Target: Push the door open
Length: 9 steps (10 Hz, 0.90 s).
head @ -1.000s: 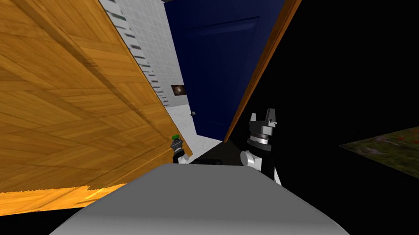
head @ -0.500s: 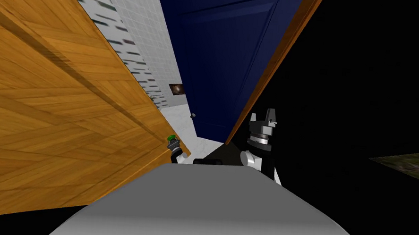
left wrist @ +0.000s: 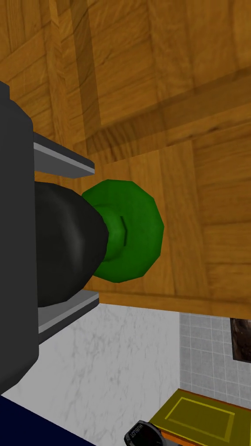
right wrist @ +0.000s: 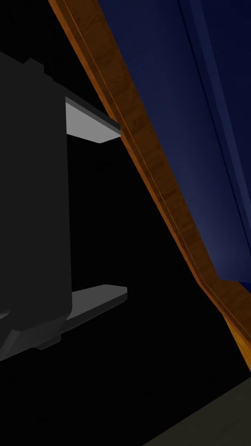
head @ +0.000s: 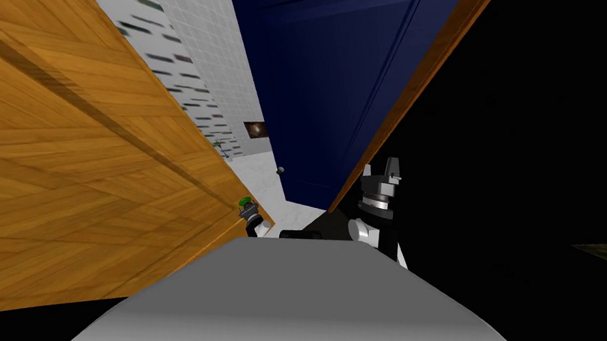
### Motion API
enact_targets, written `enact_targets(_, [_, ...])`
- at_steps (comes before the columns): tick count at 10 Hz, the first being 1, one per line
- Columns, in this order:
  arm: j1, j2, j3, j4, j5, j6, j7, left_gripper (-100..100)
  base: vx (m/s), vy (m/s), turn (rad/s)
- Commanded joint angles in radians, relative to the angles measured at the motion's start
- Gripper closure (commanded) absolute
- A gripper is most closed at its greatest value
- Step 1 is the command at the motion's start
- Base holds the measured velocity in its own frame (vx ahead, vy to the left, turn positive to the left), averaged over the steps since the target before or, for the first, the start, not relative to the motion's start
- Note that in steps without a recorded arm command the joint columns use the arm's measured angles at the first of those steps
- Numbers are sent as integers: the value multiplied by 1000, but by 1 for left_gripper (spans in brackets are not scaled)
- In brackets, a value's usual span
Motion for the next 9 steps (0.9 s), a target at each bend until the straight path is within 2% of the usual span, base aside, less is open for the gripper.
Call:
enact_targets(1, [-7, 10, 30, 9, 14, -27, -4, 100, 115, 69, 14])
enact_targets(4, [-19, -4, 69, 16, 39, -41, -22, 100, 112, 56, -10])
enact_targets(8, [-19, -4, 69, 16, 39, -41, -22, 100, 38, 29, 4])
enact_targets(9, [-27, -15, 95, 21, 56, -51, -33, 100, 106, 21, -14])
